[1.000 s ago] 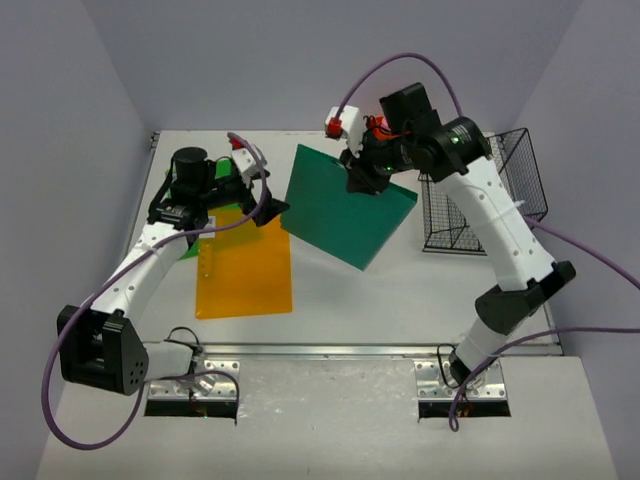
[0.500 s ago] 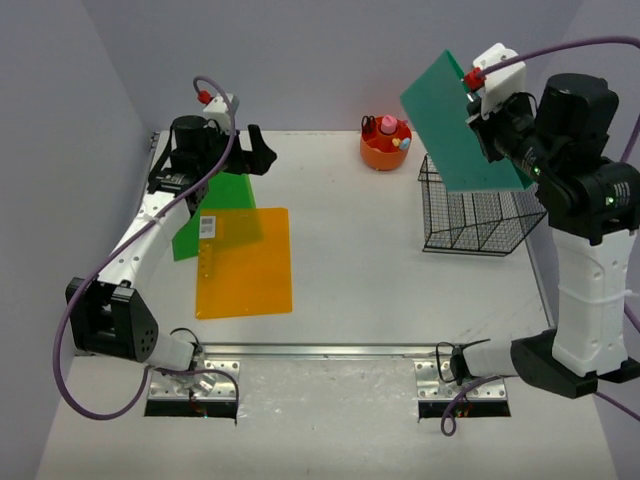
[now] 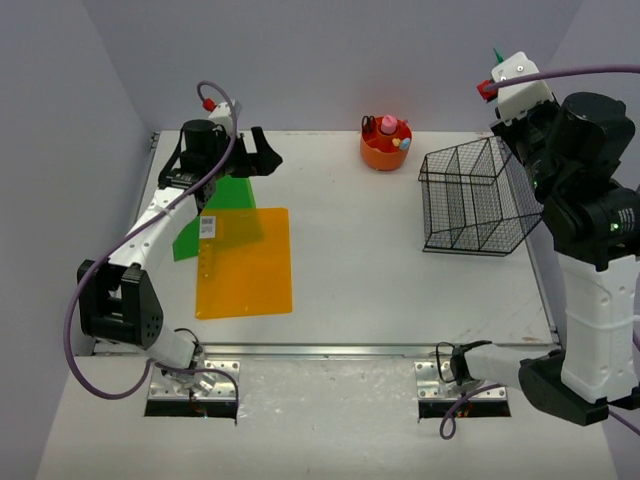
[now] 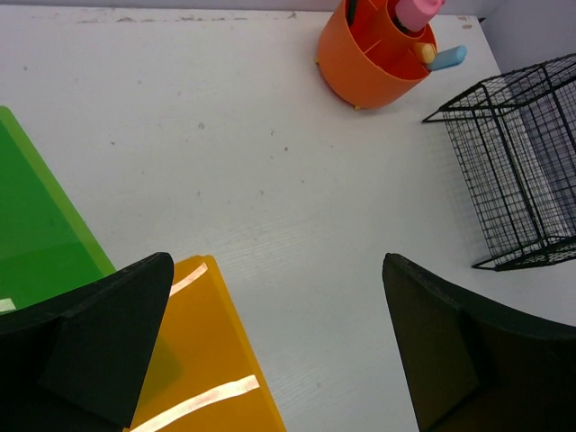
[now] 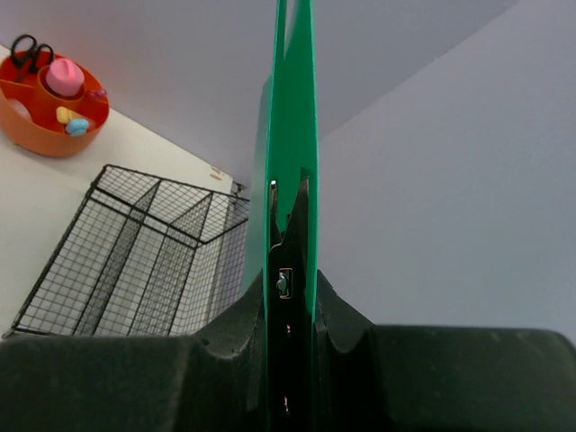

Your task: Organize the desk

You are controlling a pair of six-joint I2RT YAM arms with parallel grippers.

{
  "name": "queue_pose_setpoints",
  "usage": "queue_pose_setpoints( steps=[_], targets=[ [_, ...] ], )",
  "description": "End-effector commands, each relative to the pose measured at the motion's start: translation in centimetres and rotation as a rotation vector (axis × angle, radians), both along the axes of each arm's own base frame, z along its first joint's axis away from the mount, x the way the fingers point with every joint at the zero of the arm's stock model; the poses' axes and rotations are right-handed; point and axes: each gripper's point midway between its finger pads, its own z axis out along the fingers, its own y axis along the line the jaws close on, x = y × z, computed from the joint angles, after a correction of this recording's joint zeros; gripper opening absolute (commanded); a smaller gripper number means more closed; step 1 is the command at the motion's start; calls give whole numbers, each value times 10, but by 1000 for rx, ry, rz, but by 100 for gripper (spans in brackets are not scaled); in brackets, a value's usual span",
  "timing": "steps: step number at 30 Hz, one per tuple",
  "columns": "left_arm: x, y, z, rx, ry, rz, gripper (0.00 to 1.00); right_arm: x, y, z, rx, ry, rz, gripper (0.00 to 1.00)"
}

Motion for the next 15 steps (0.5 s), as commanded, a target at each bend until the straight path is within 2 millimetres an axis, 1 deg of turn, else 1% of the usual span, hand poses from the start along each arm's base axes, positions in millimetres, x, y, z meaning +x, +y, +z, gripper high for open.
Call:
queue_pose_setpoints(
  steps=[1, 3, 4, 5, 7, 9, 10, 12, 14, 15],
  targets=[
    [7, -6, 17, -51, -53, -17, 100, 26, -15, 2, 22, -22, -90, 0],
    [9, -7, 16, -51, -51, -22, 100, 38, -17, -4, 94, 5, -96, 0],
    [10, -7, 17, -50, -52, -23, 100, 48, -16, -15, 112, 45, -96, 0],
    [10, -7, 17, -48, -51, -24, 100, 56, -15, -17, 122, 56, -91, 0],
    [9, -6, 18, -42, -52, -23, 100, 65, -14, -12, 133, 53, -81, 0],
    [7, -5, 17, -35, -53, -20, 100, 75, -15, -16, 136, 76, -73, 0],
    [6, -4, 18, -33, -54, -16, 100, 79, -19, -21, 140, 93, -86, 0],
    [4, -2, 15, -24, -47, -11, 100, 87, -33, -43, 184, 154, -113, 0],
    [2, -1, 13, -18, -41, -8, 100, 89, -42, -54, 227, 188, -130, 0],
    [-1, 1, 11, -10, -40, -4, 100, 87, -59, -66, 255, 227, -176, 0]
  ],
)
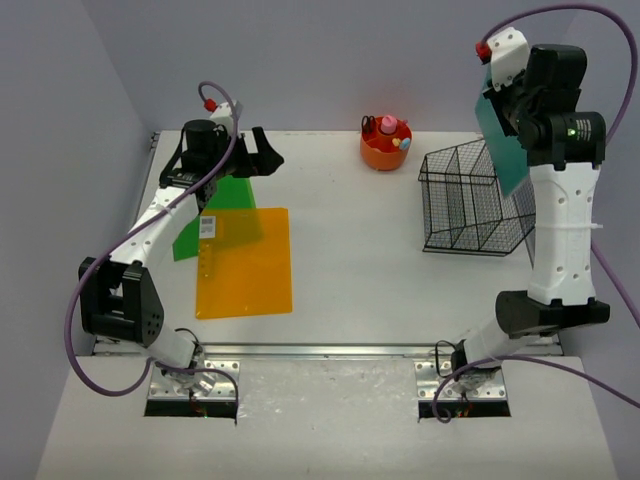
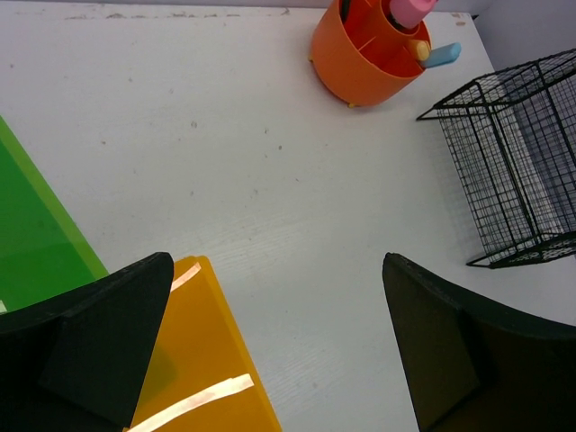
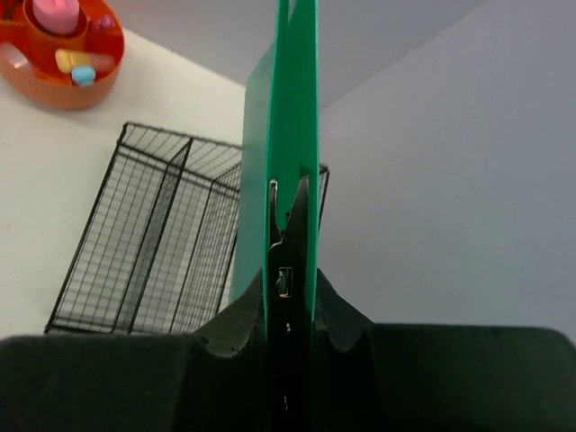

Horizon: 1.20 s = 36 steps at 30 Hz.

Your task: Organize the desk

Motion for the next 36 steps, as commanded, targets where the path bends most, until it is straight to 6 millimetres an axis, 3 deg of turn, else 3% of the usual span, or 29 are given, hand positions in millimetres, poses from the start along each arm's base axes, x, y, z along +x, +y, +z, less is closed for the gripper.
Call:
queue_pose_setpoints(
  steps=[1, 10, 12, 19, 25, 31, 36],
  targets=[
    [-3, 6, 13, 12, -44, 13, 100, -11, -35, 5, 114, -11, -94, 0],
    [-8, 7, 2, 14, -22, 17, 100, -42, -53, -15, 182, 88, -150, 0],
    [-7, 4, -1, 2, -8, 10, 100, -46, -55, -27, 232, 122, -157, 0],
    [1, 0, -2, -10, 11, -4, 100, -34, -53, -55, 309, 211, -152, 0],
    [-1, 1, -7, -1, 28, -1, 100, -27, -77, -75, 329, 277, -216, 0],
    [-5, 1, -13, -4, 41, -2, 100, -26, -85, -62, 286, 238, -218, 0],
    [-5, -1, -16, -16, 52, -9, 100, -32, -82, -40, 253, 172, -186, 0]
  ],
)
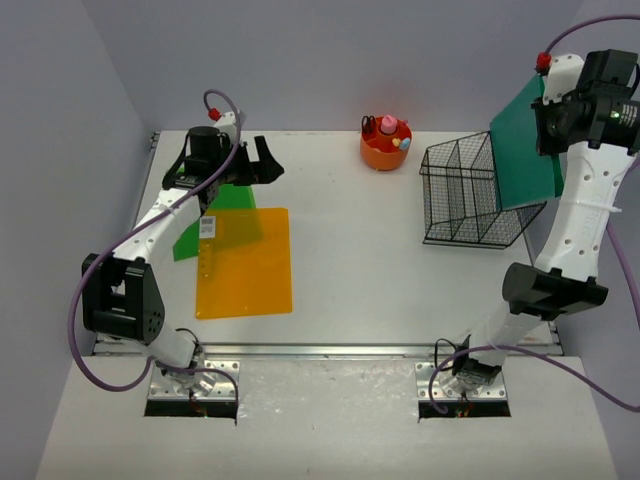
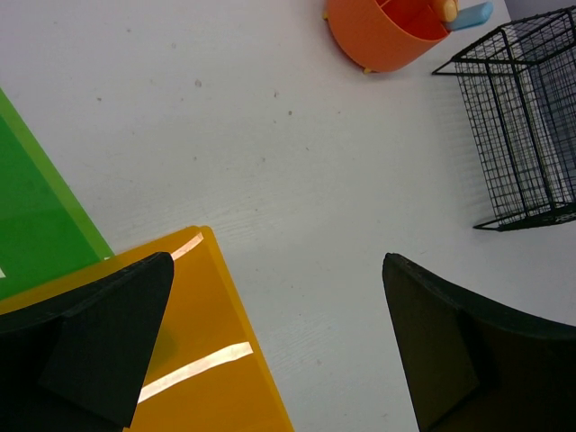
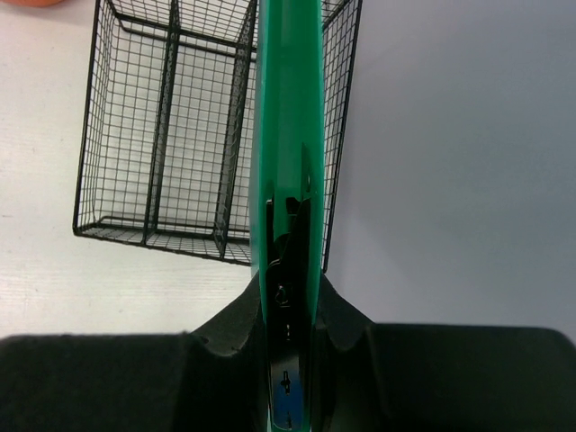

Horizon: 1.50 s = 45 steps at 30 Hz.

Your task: Organize the desk

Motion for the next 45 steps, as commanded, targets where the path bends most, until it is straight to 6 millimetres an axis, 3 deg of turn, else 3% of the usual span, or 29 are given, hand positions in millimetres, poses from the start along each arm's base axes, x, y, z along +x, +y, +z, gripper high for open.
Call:
queue_pose_setpoints(
  steps=[1, 5, 9, 12, 14, 15, 19, 21, 24, 26, 28, 30, 33, 37, 39, 42, 43, 45],
  targets=[
    [3, -3, 13, -33, -30, -9, 100, -4, 3, 35, -55, -110, 34, 0],
    [3, -7, 12, -40, -29, -16, 100, -15, 7, 38, -56, -102, 40, 0],
    [2, -13, 12, -55, -28, -35, 100, -22, 21, 14, 40, -42, 70, 0],
    [-5, -25, 29, -67, -134, -102, 100, -21, 41, 13, 131, -57, 136, 0],
    [-15, -37, 71, -73, -359, -162, 100, -17, 52, 22, 154, -112, 194, 0],
    [-18, -42, 67, -61, -364, -186, 100, -16, 57, 20, 168, -113, 215, 0],
    [-35, -69, 95, -66, -507, -354, 100, -7, 69, 65, 100, -329, 329, 0],
    [-43, -81, 108, -73, -581, -431, 100, -18, 76, 91, 45, -439, 372, 0],
    [-54, -94, 124, -64, -677, -516, 100, -24, 83, 104, 1, -525, 417, 0],
    [-67, -110, 142, -44, -795, -613, 100, -33, 95, 128, -46, -615, 491, 0],
    [-73, -118, 151, -36, -846, -669, 100, -37, 99, 138, -66, -644, 519, 0],
    [-84, -133, 170, 6, -974, -805, 98, -50, 122, 149, -34, -675, 629, 0],
    [-87, -146, 183, 31, -1038, -904, 99, -55, 142, 142, 64, -645, 722, 0],
    [-84, -160, 225, 48, -1132, -982, 100, -58, 170, 120, 256, -549, 836, 0],
    [-82, -164, 233, 37, -1125, -1013, 100, -57, 187, 109, 311, -505, 888, 0],
    [-69, -172, 233, 14, -1047, -1053, 100, -56, 213, 80, 316, -410, 969, 0],
    [-70, -173, 243, 20, -1064, -1064, 100, -59, 229, 66, 326, -366, 1015, 0],
    [-69, -176, 248, 32, -1058, -1072, 100, -60, 242, 50, 346, -317, 1044, 0]
  ],
)
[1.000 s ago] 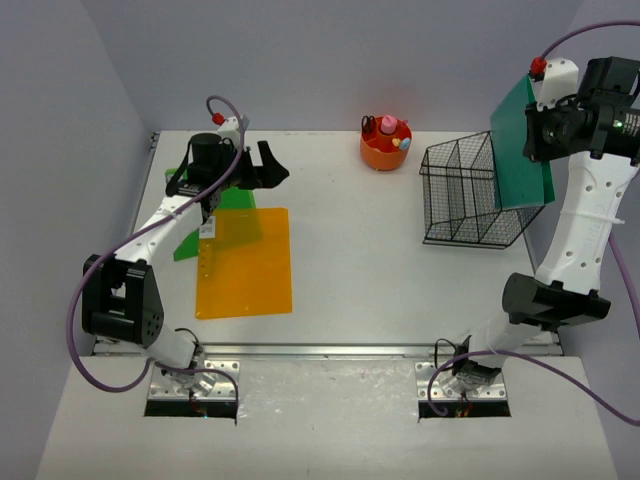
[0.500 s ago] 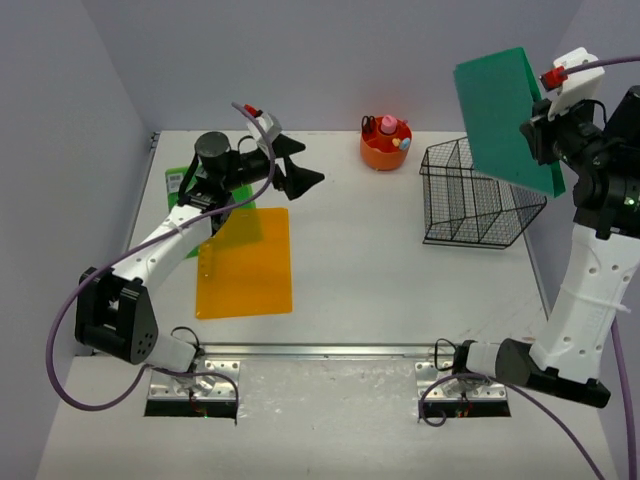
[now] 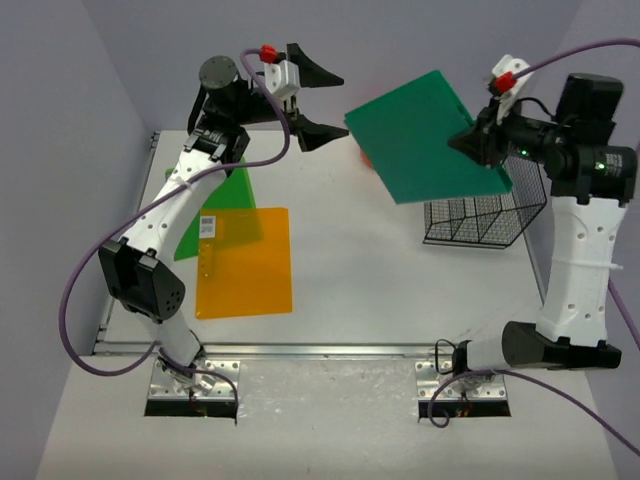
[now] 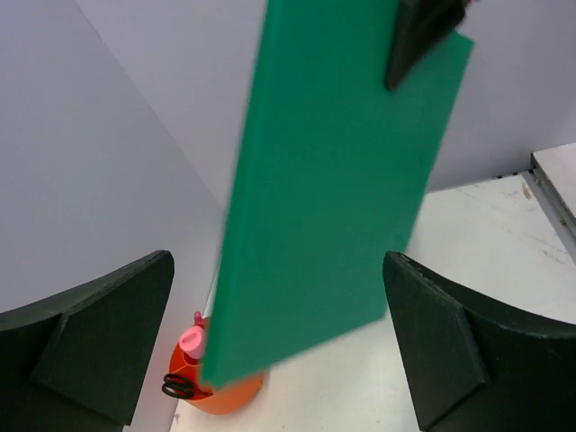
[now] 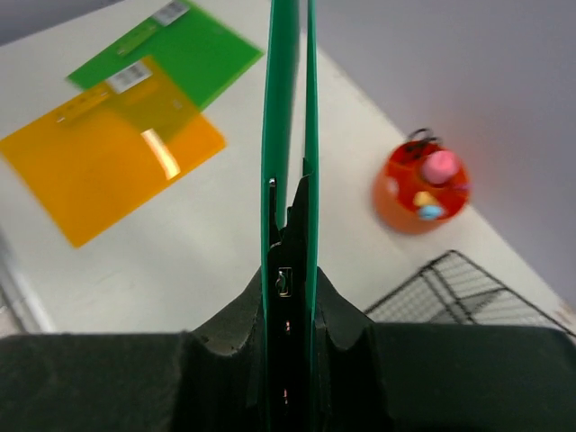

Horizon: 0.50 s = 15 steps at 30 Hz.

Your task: Organize the desk

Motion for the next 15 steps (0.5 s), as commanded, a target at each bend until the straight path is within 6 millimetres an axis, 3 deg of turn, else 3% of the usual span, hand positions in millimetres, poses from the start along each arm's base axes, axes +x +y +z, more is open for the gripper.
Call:
queue_pose_setpoints(
  steps=[1, 5, 7, 11, 15],
  targets=[
    [-7, -10, -4, 71, 18, -67, 100, -17, 42, -23, -21, 56, 156, 0],
    [-5, -24, -30, 172, 106, -67, 100, -11, 61, -45, -47, 120, 204, 0],
    [-13, -34, -54, 246, 152, -85, 100, -9, 69, -50, -56, 127, 226, 0],
    [-50, -44, -110, 416, 268, -184, 100, -10, 81, -70, -118, 144, 282, 0],
    [-85, -53, -141, 489, 302, -280, 92, -11, 90, -88, -172, 158, 325, 0]
  ],
)
